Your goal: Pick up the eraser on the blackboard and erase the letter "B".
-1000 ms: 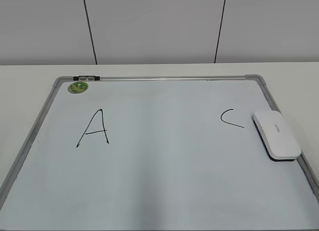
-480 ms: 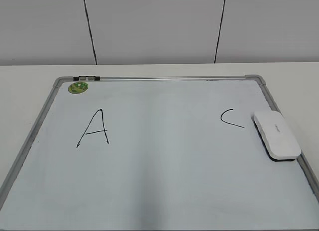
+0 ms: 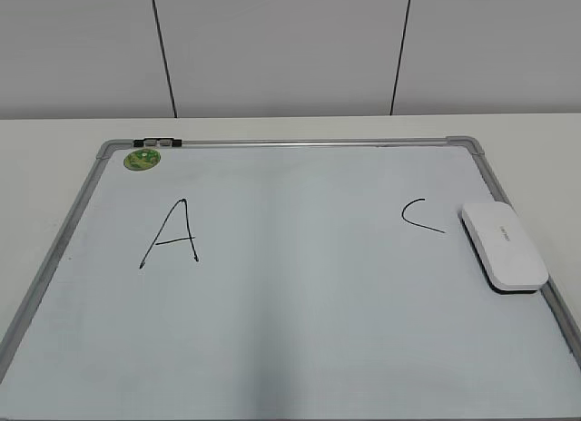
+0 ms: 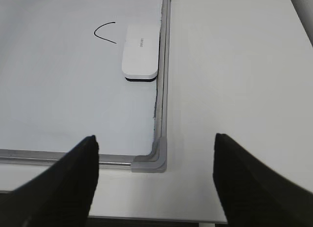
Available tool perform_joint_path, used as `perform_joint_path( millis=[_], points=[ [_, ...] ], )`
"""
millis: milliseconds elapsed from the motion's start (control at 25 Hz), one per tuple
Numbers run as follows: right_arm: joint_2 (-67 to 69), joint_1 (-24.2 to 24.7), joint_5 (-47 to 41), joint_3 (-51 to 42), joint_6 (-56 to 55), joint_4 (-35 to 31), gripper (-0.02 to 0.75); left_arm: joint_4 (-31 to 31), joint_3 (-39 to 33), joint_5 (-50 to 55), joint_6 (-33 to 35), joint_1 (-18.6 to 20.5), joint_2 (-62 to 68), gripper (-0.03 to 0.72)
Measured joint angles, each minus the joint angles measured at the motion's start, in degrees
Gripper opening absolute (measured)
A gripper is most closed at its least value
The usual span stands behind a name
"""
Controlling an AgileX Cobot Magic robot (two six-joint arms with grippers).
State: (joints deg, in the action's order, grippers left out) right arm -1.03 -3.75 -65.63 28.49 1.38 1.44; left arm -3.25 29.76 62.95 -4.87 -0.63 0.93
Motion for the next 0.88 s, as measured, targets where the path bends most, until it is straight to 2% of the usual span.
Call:
perform_joint_path(
  millis=[880],
  points=[
    [0.0,0.5,0.0,0.0,0.0,0.0,0.539,0.0,0.0,0.0,0.0,0.0,0.0,0.440]
  ],
)
